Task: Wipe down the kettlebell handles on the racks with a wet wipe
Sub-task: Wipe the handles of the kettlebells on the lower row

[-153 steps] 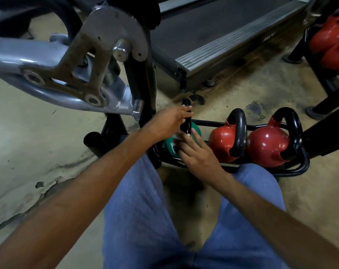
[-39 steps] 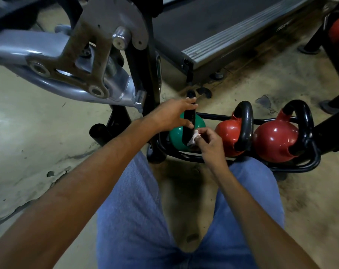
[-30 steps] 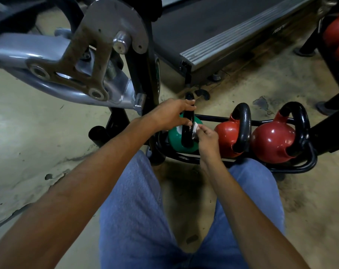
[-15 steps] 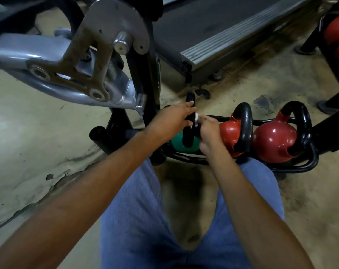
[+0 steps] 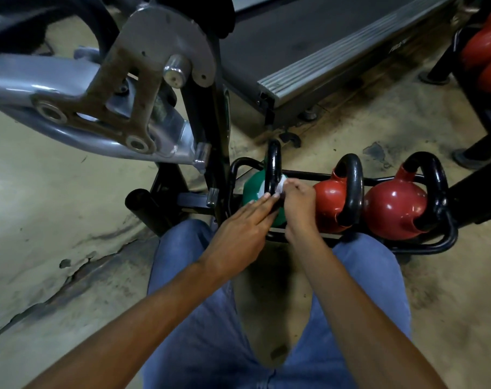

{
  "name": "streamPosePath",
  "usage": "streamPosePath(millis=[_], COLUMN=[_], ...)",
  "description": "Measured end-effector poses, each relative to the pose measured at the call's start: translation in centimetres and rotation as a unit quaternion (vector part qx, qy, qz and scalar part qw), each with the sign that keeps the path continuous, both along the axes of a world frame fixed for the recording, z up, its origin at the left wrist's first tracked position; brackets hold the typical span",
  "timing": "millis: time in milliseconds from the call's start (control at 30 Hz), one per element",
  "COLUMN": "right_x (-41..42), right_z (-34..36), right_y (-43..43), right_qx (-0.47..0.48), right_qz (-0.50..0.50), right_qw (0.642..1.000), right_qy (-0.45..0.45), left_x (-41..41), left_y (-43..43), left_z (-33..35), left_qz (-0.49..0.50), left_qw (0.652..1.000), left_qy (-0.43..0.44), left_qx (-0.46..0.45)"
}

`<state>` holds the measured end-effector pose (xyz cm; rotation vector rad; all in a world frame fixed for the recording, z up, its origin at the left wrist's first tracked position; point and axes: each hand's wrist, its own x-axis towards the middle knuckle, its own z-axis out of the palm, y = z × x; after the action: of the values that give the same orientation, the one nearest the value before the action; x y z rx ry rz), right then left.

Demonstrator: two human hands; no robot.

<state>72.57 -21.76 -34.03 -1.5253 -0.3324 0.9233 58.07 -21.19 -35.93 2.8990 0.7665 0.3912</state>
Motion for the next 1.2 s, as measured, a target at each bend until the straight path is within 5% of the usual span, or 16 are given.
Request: streamPosePath(millis=[200, 300, 400, 467, 567, 633, 700, 800, 933, 1067, 1200], right_x=[-1.0, -1.1, 1.8, 3.2, 2.3, 0.4, -1.3, -1.8, 0.0, -0.5, 1.7], right_z=[-0.5, -2.1, -1.9, -0.4, 3.0, 4.8, 5.4, 5.2, 5.5, 5.4, 6.2], right_y=[-0.3, -3.0, -1.9, -0.4, 1.6, 2.8, 3.2, 2.7, 2.4, 3.2, 3.8], right_qx=[0.023, 0.078, 0.149, 0.149, 0.018, -0.101, -0.153, -0.108, -0.051, -0.113, -0.031], right_qz=[-0.032, 0.029, 0.170, 0.310, 0.504, 0.569, 0.579, 0.558, 0.584, 0.581, 0.560], right_qw=[0.978, 0.895, 0.731, 0.565, 0.305, 0.190, 0.120, 0.102, 0.165, 0.174, 0.215], right_qy=[-0.206, -0.439, -0.643, -0.750, -0.808, -0.794, -0.792, -0.817, -0.793, -0.787, -0.799], left_x=[-0.6, -1.0, -1.1, -1.1, -1.5, -1.6, -1.6, -1.3, -1.2, -1.4, -2.1], left_y=[-0.9, -1.2, -1.5, -1.8, -2.6, -3.3, -3.5, -3.5, -3.6, -3.6, -3.0], left_z=[-0.6, -1.1, -1.2, -1.2, -1.4, -1.6, -1.7, -1.9, -2.1, -1.8, -1.6], left_qz=[0.000, -0.014, -0.021, -0.018, -0.015, -0.010, -0.004, -0.006, -0.010, -0.004, -0.006], left_qw=[1.000, 0.998, 0.996, 0.996, 0.993, 0.992, 0.993, 0.993, 0.993, 0.991, 0.993], left_qy=[0.015, 0.035, 0.051, 0.069, 0.099, 0.108, 0.105, 0.105, 0.107, 0.119, 0.102], left_qx=[0.026, 0.050, 0.065, 0.061, 0.059, 0.063, 0.057, 0.061, 0.053, 0.055, 0.052])
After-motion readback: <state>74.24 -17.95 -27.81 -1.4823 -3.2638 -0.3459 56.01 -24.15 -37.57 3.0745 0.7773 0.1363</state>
